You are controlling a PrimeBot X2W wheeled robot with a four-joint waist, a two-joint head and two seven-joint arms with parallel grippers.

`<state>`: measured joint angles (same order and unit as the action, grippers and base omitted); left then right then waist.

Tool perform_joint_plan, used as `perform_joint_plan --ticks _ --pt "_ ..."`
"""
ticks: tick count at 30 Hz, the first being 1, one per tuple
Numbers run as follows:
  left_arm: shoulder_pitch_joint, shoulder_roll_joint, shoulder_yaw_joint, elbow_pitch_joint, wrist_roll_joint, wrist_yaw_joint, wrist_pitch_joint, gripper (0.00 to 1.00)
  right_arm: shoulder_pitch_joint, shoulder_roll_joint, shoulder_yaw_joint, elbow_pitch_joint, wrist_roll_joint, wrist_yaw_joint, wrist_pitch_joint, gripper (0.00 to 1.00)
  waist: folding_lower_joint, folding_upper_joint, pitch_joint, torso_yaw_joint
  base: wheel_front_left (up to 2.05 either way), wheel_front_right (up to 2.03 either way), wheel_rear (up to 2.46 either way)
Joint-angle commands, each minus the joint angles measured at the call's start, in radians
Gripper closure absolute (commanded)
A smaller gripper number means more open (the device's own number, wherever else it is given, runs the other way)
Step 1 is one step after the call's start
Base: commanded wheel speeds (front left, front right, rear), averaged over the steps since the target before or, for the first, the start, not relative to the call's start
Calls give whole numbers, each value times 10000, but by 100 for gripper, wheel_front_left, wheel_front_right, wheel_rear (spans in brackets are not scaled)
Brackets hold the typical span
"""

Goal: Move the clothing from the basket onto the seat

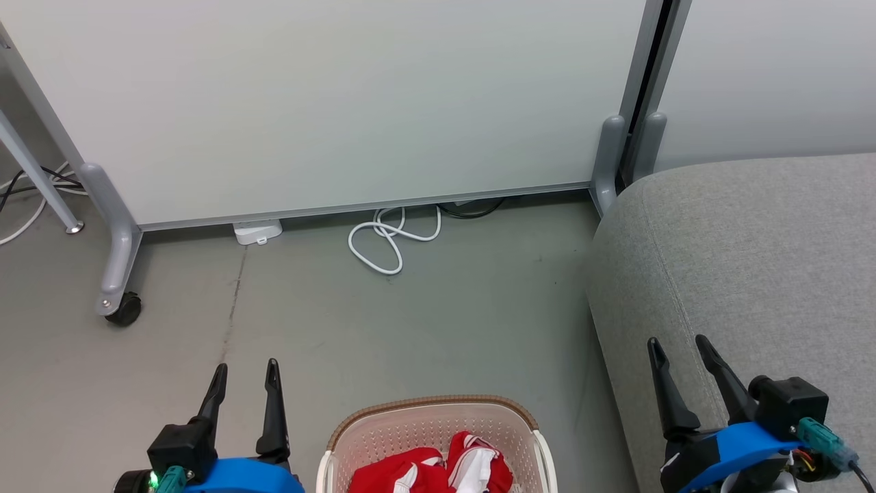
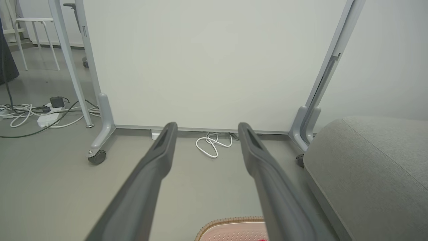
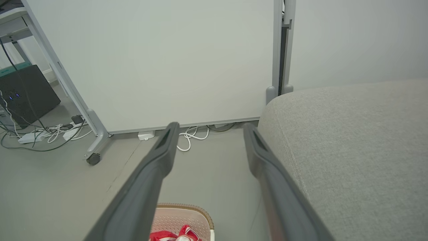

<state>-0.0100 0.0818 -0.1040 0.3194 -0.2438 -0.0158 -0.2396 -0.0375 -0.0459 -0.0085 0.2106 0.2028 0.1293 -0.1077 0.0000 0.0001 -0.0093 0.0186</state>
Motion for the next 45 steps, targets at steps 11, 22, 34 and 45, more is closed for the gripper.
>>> perform_joint_plan --ticks 11,22,34,45 --pt "12 -4 -88 117 749 135 -262 0 136 -72 -8 51 -923 25 8 0 0 -1 -4 10 0 0 0" --pt "44 -110 101 267 157 100 -271 0 143 -72 -22 107 -736 24 -24 0 0 -1 -21 9 0 0 0" --pt "-5 -115 56 257 75 132 -271 0 107 -72 -36 93 -784 24 -92 0 0 -1 3 19 0 0 0" --pt "-129 -59 33 274 110 138 -271 0 -137 -70 144 -70 -814 18 -81 0 0 -1 359 -103 0 0 0"
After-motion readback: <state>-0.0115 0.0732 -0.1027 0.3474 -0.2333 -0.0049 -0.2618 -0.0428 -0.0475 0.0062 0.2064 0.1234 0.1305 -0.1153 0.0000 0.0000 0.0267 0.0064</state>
